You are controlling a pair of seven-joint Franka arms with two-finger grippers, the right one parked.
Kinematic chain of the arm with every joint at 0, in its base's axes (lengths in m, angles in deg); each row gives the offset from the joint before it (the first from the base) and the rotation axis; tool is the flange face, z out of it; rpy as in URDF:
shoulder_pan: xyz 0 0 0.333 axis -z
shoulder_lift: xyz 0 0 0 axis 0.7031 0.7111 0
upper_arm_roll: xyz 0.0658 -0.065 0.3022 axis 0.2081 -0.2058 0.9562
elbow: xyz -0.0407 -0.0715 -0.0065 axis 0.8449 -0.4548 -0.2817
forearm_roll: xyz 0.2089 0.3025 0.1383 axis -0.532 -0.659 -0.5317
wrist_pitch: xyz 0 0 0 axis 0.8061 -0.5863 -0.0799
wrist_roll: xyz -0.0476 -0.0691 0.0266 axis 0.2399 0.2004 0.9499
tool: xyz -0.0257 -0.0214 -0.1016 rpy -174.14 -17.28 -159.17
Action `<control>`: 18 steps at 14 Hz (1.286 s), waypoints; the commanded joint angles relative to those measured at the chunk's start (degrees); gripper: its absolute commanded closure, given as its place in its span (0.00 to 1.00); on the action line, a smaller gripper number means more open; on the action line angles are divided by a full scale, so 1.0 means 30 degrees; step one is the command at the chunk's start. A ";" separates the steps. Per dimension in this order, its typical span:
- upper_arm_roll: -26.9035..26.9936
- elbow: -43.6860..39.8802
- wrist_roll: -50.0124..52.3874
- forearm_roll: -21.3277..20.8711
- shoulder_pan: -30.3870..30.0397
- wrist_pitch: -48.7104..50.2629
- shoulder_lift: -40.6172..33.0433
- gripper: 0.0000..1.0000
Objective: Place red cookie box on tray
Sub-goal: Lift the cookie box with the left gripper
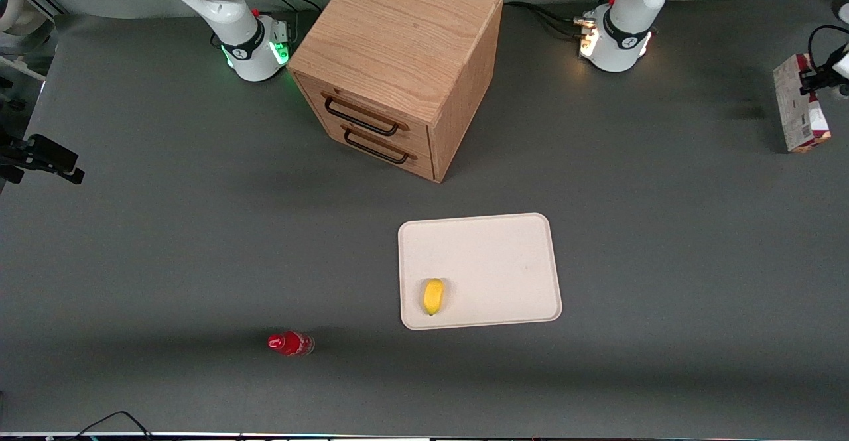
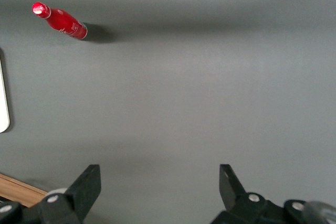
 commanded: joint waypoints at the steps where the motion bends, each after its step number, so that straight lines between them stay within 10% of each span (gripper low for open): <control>1: -0.1637 -0.3093 -0.0282 0.1682 0.0163 0.3994 -0.0582 1.00; 11: -1.1678 -1.4114 0.7674 0.2922 0.0163 1.8032 -0.0465 1.00; 18: -2.0969 -1.4911 1.7373 0.5172 0.0163 1.8894 0.0643 1.00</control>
